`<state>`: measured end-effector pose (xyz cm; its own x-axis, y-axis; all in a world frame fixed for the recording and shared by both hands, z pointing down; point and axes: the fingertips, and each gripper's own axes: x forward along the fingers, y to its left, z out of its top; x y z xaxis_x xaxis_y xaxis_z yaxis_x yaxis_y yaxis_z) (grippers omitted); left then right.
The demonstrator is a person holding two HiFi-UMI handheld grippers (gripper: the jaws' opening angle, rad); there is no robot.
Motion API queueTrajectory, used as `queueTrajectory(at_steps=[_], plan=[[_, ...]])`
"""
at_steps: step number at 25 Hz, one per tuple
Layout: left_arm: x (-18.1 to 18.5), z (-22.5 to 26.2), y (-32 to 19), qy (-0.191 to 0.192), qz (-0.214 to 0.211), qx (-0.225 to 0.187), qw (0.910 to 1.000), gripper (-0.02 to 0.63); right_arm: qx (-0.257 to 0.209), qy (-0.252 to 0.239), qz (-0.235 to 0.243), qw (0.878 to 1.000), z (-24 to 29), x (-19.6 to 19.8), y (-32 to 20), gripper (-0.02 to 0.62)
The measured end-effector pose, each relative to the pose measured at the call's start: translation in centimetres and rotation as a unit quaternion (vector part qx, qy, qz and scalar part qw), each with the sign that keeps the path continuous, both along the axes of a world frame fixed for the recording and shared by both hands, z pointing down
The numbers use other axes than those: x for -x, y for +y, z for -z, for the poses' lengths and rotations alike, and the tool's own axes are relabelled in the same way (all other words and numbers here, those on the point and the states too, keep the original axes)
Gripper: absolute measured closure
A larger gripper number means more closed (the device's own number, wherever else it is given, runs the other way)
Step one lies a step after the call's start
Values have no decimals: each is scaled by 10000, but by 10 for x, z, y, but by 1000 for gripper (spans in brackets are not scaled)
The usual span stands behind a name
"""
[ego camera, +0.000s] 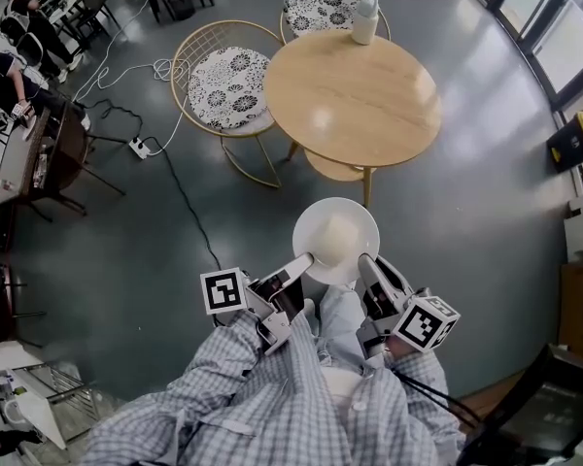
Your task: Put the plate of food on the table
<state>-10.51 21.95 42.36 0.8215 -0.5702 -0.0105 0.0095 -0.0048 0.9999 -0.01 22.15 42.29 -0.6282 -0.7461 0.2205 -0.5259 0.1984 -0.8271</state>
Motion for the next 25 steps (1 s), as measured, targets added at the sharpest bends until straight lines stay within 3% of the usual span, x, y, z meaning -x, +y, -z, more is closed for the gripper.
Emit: queueTrajectory(at_steps=[19,25], plan=[[-63,6,-86,-5,455,37,9990,581,-26,-1,457,9990,9,-63,-97,508],[-67,4,-93,4,627,-10,9980,581,-47,15,595,9982,5,-67,-107,508]])
